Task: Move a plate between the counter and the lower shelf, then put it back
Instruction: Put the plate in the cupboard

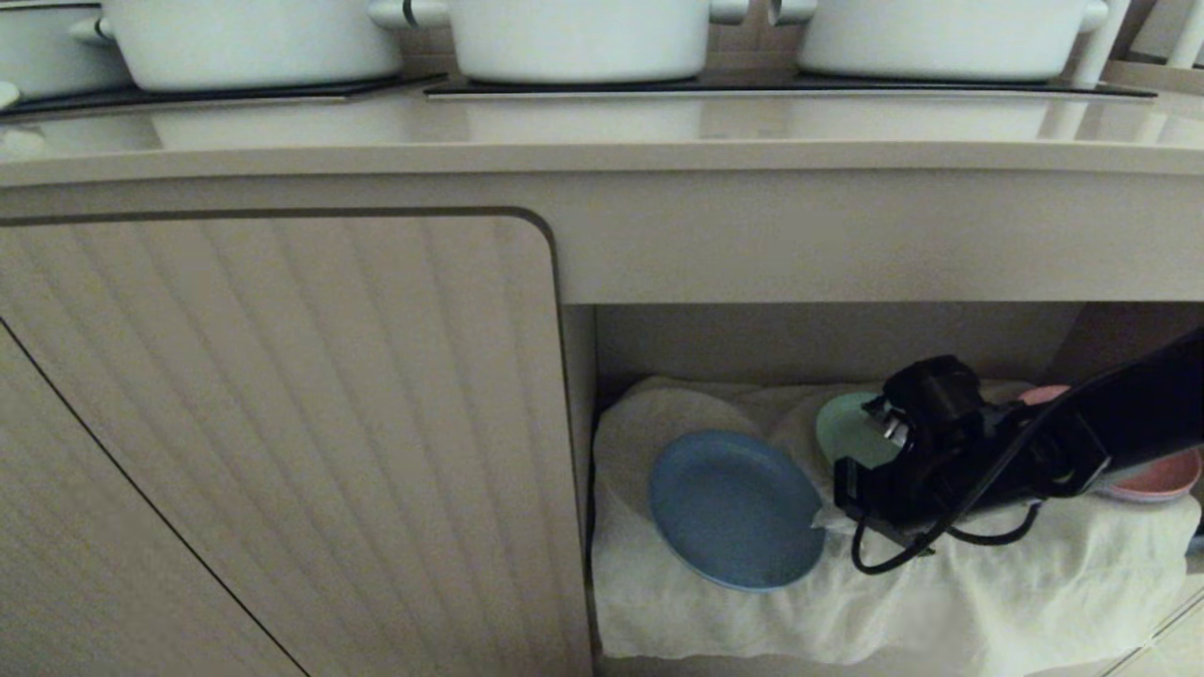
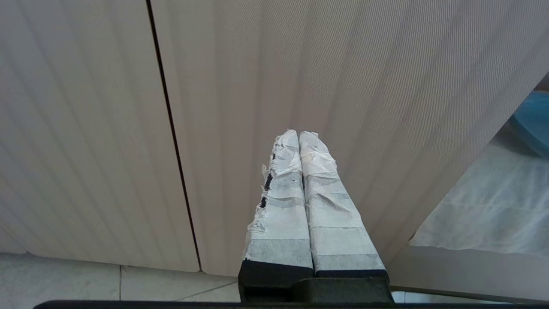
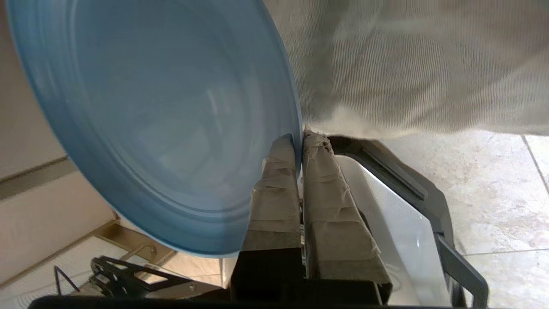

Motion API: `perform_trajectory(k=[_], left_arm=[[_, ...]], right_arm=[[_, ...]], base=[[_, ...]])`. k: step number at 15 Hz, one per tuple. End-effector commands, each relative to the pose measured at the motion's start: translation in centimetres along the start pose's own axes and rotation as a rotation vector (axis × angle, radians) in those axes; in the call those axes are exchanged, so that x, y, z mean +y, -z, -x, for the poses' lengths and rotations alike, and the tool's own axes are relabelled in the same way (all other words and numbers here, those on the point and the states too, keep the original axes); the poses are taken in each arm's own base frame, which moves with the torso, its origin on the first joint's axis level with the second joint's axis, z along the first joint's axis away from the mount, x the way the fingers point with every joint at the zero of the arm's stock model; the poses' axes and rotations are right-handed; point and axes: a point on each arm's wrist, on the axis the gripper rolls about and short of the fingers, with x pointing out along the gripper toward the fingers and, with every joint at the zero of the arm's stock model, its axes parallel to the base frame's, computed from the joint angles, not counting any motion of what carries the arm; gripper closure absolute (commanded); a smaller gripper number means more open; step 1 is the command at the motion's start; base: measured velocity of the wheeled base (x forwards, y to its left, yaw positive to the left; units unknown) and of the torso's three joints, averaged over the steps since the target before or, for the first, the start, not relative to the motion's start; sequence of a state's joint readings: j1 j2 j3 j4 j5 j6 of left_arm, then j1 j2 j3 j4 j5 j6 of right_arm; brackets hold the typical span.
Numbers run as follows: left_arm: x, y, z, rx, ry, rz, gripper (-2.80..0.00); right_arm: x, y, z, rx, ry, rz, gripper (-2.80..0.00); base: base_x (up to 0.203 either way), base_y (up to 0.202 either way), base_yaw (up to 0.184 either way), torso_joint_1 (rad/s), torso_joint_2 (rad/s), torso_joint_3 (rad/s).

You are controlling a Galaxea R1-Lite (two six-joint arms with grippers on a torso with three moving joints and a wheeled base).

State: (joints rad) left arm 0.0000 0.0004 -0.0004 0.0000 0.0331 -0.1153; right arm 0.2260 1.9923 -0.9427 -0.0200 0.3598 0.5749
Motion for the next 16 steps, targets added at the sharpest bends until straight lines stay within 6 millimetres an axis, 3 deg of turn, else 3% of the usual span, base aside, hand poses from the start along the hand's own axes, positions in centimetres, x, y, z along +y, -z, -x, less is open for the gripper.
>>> perform_trajectory(k=[1,16], left_arm=[[0.0,0.0,0.0,0.0,-0.001,0.001,0.0],[0.0,0.0,0.0,0.0,-0.001,0.001,0.0]], right_arm=[[0.1,-0.6,-0.5,-0.005,-0.005,-0.005,0.0],[1.9,-5.1,-3.2,-0.018,-0.015,-0.018,0.0]], base=[[0.0,0.0,0.0,0.0,0.0,0.0],[0.0,0.0,0.0,0.0,0.0,0.0]])
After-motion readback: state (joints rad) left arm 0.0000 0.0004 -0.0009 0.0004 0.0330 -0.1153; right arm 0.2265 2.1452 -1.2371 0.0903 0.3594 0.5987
